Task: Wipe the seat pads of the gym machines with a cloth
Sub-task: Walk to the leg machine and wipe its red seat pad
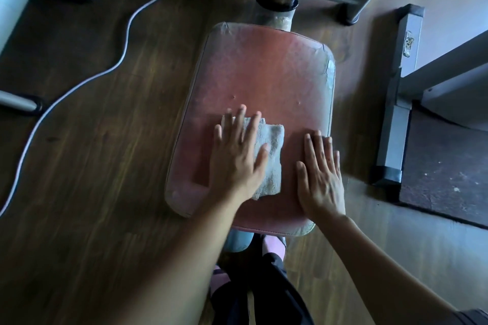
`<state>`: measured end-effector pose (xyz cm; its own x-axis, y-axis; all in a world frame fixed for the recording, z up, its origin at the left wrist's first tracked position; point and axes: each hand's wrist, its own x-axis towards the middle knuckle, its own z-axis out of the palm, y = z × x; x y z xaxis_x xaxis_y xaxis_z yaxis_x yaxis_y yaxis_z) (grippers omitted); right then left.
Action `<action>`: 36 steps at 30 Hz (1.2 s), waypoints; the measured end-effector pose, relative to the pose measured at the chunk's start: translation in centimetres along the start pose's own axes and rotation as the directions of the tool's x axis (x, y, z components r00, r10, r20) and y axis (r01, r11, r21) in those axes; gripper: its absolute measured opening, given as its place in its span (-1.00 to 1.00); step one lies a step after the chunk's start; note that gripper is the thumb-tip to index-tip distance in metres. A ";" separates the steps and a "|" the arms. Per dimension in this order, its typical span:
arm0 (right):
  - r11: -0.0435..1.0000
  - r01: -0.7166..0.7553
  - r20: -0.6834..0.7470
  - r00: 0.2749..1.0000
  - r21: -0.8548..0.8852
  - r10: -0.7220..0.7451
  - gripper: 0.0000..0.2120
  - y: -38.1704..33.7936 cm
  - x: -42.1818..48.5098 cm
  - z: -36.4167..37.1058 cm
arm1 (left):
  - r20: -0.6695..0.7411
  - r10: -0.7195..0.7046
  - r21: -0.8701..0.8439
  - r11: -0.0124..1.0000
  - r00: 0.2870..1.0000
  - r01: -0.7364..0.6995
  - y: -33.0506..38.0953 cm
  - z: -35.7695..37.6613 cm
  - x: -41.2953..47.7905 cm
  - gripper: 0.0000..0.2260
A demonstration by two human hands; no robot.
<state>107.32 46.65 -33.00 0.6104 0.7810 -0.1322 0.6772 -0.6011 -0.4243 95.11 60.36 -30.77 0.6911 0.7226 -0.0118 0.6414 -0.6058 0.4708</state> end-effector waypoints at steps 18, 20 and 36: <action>0.986 0.164 0.031 0.986 -0.003 -0.164 -0.45 -4.0 -0.3 1.4 | -0.178 -0.394 0.244 0.870 0.902 0.428 -3.6 -0.3 -4.8 -0.36; 0.979 0.206 0.053 0.977 0.004 -0.206 -0.46 -5.4 -0.5 2.0 | -0.173 -0.428 0.219 0.861 0.887 0.458 -4.6 -0.7 -5.4 -0.35; 0.914 0.405 0.197 0.899 -0.030 -0.392 -0.50 -11.9 -0.8 1.2 | -0.234 -0.667 -0.104 0.741 0.707 0.664 -7.4 -6.3 -8.2 -0.48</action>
<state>98.26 53.35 -28.92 0.2023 0.9709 -0.1285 0.8783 -0.2379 -0.4147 82.61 60.98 -28.59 -0.0167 0.9931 -0.1159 0.8991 0.0656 0.4328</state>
